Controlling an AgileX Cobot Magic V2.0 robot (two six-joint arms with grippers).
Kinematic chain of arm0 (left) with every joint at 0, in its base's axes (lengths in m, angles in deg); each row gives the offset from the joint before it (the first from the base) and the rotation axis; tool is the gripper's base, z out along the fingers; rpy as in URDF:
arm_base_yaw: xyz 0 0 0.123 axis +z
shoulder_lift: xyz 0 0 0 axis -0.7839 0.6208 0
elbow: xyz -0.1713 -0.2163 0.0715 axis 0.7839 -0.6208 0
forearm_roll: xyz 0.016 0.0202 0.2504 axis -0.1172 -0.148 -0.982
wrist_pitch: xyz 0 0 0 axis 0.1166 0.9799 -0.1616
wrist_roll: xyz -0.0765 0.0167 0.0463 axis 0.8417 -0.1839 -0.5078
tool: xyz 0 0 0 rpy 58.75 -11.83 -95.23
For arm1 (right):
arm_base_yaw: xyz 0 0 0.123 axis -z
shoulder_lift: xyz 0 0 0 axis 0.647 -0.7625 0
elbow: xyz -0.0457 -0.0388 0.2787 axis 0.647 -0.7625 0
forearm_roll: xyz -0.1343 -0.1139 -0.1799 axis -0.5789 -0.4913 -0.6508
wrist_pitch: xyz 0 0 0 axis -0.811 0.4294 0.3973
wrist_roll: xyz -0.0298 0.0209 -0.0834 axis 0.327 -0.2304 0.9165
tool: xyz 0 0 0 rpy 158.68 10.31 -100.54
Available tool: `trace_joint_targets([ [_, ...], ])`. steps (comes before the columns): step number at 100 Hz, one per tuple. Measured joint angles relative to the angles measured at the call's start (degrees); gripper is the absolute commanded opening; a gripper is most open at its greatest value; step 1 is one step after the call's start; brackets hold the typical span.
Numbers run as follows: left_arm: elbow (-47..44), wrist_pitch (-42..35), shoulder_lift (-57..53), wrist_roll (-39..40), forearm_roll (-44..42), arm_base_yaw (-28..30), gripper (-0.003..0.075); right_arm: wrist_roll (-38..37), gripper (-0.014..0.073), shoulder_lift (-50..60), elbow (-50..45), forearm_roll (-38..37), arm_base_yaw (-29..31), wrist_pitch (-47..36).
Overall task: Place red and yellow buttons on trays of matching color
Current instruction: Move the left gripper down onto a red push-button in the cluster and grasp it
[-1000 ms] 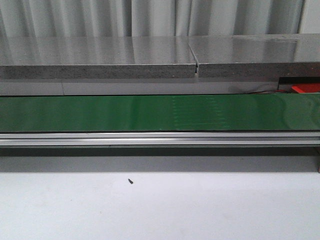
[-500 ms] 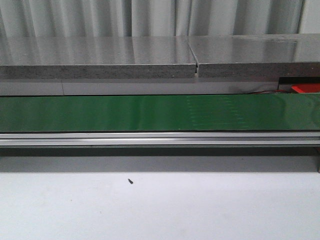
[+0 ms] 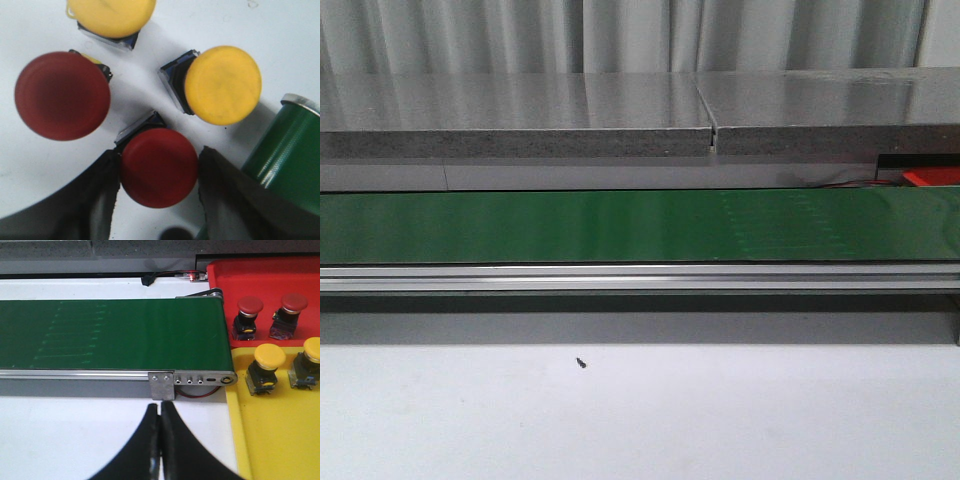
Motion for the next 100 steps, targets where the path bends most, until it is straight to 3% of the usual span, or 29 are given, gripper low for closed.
trace_joint_targets([
  [24, 0.0, -0.2, 0.1, 0.0, 0.1, 0.0, 0.0291, 0.0, -0.0068, 0.0, 0.0, 0.0, 0.0, 0.1],
  [63, 0.0, -0.2, -0.3, -1.7, 0.3, 0.0, 0.0221, 0.0, -0.0068, 0.0, 0.0, 0.0, 0.0, 0.1],
  [100, -4.5, 0.6, -14.6, -3.5, 1.0, -0.1, 0.0221, 0.0, -0.0068, 0.0, 0.0, 0.0, 0.0, 0.1],
])
